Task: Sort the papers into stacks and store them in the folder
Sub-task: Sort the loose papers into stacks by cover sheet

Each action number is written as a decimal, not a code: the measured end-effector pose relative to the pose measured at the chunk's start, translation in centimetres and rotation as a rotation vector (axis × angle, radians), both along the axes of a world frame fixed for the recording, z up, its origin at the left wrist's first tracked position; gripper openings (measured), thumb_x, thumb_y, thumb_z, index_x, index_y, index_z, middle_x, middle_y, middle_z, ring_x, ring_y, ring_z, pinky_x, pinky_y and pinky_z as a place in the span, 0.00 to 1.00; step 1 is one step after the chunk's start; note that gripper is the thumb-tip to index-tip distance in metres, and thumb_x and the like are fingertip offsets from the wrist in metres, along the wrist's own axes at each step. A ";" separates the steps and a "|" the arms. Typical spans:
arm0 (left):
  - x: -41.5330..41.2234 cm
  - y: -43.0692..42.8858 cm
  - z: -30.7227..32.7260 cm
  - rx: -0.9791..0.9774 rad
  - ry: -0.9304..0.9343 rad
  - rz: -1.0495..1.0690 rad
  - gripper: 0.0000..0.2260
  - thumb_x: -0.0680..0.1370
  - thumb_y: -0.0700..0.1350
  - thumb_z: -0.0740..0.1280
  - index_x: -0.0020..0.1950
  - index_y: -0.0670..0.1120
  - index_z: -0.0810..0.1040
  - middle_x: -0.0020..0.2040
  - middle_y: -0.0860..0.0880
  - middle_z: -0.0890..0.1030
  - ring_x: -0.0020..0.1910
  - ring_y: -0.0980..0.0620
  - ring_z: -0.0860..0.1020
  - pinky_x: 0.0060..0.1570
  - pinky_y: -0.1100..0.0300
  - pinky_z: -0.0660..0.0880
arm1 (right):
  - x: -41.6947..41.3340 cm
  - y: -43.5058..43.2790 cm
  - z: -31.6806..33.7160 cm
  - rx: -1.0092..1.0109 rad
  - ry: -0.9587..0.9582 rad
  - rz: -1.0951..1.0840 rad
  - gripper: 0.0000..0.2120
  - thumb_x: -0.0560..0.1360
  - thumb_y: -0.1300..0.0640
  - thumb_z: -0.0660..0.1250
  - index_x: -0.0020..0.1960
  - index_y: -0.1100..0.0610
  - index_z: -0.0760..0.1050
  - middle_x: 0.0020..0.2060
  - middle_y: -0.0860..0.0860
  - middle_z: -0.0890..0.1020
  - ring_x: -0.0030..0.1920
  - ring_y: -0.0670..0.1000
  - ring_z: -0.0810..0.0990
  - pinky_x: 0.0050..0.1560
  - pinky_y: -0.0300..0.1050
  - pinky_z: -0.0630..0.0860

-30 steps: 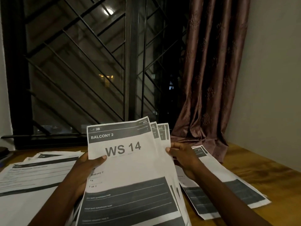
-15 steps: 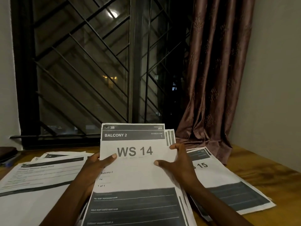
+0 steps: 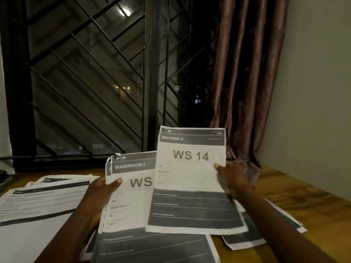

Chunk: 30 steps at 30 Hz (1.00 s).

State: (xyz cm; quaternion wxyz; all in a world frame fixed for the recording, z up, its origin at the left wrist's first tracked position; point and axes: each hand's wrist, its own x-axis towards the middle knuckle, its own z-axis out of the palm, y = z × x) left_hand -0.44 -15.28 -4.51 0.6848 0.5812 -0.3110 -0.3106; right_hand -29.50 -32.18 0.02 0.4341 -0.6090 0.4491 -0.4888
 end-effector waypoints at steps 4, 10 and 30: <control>0.5 0.3 0.1 0.001 -0.029 0.032 0.08 0.77 0.43 0.69 0.56 0.43 0.79 0.48 0.40 0.85 0.47 0.36 0.83 0.51 0.40 0.78 | -5.1 -4.5 3.7 -0.043 0.345 -0.108 0.17 0.77 0.54 0.67 0.54 0.69 0.78 0.48 0.59 0.81 0.42 0.55 0.78 0.42 0.43 0.72; 1.0 0.7 0.1 0.001 -0.003 0.038 0.09 0.77 0.44 0.69 0.57 0.45 0.78 0.51 0.40 0.85 0.49 0.35 0.82 0.55 0.36 0.76 | -8.0 -8.3 1.6 -0.110 0.988 -0.145 0.27 0.76 0.46 0.67 0.68 0.62 0.71 0.65 0.61 0.74 0.63 0.59 0.74 0.59 0.45 0.69; 1.0 0.2 0.1 -0.104 0.113 0.013 0.08 0.79 0.42 0.66 0.58 0.43 0.78 0.50 0.41 0.85 0.49 0.37 0.82 0.51 0.41 0.78 | 4.7 4.9 0.5 0.126 -0.035 0.663 0.18 0.81 0.46 0.57 0.64 0.54 0.76 0.57 0.53 0.82 0.58 0.55 0.81 0.63 0.56 0.73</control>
